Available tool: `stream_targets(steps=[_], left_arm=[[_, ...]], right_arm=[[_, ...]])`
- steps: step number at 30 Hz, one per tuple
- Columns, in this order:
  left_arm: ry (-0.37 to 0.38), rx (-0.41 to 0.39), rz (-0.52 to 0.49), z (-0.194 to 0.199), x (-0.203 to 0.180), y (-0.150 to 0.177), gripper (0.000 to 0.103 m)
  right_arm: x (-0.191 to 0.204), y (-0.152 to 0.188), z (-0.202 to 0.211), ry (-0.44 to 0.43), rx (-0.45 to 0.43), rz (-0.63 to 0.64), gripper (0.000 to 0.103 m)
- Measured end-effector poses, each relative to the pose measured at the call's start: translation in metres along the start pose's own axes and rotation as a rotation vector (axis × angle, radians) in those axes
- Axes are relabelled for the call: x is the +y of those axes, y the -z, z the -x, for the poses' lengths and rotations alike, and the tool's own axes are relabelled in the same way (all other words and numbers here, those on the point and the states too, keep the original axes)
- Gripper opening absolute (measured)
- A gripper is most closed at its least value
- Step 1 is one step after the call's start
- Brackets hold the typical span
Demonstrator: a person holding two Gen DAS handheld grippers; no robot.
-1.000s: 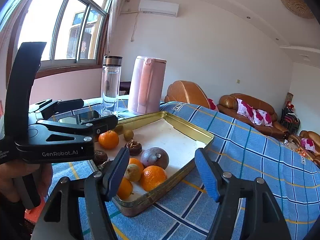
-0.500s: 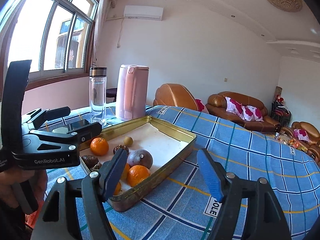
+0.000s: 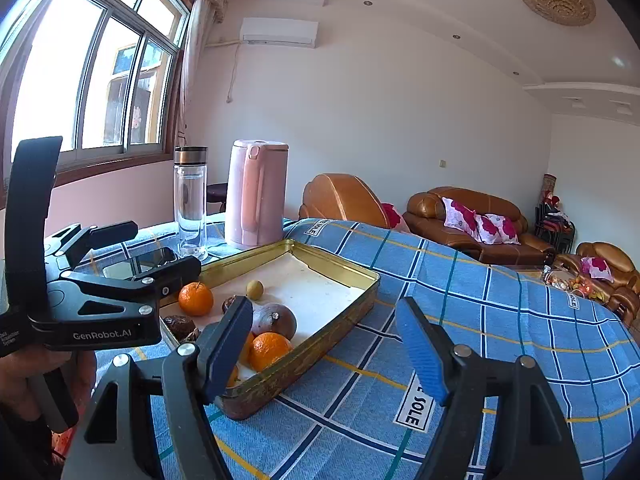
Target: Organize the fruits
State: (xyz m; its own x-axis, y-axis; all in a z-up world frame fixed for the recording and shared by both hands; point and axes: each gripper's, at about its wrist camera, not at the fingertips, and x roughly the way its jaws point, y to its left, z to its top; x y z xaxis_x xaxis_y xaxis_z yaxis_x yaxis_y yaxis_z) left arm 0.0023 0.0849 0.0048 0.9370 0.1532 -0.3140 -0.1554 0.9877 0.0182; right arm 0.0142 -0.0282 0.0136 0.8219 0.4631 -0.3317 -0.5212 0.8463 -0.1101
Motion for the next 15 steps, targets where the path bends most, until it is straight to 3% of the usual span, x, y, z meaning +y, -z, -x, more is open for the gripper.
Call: stream_targets(steps=[15], left_arm=[[-0.003, -0.003, -0.022, 0.0044, -0.0041, -0.0034, 0.103]], right_arm=[[-0.0005, -0.003, 0.0087, 0.013, -0.018, 0.004, 0.076]])
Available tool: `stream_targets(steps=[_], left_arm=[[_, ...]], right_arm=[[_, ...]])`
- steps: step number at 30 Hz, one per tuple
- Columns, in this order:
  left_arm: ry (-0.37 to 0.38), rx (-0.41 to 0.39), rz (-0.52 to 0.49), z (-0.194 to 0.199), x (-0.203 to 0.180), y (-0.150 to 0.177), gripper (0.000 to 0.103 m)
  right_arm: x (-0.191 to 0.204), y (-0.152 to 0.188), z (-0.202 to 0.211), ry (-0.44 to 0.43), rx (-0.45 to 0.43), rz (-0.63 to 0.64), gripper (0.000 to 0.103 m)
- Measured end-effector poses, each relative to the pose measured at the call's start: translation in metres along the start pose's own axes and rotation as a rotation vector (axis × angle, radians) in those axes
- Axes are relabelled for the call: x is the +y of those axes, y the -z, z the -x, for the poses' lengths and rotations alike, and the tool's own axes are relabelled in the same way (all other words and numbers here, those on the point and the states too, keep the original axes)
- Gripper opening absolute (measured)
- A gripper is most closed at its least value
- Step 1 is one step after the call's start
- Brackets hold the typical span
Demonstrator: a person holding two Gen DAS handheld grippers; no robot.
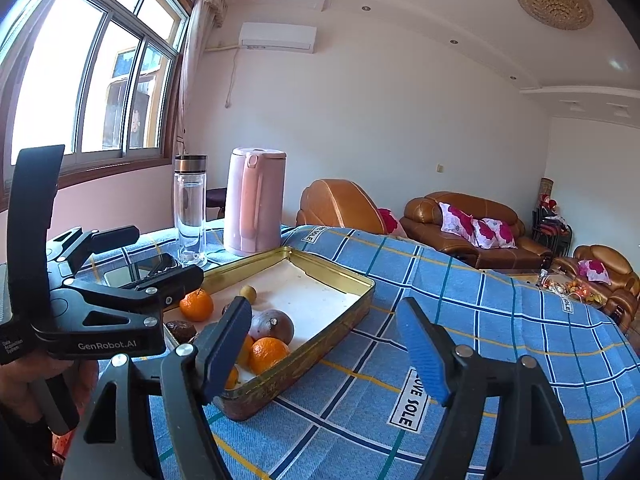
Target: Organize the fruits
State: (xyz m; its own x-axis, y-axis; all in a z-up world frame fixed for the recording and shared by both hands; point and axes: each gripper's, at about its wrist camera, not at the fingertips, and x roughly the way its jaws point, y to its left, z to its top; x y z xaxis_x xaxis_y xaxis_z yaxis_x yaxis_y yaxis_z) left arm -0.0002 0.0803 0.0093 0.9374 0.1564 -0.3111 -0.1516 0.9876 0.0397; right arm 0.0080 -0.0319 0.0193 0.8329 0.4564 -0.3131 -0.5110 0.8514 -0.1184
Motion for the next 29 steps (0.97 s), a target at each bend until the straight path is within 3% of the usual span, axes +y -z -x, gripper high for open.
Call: stream_targets(steps=[29], left_arm=[[0.009, -0.002, -0.041, 0.007, -0.015, 0.001, 0.103]], right_arm=[[-0.008, 0.004, 0.01, 0.018, -0.012, -0.008, 0.078]])
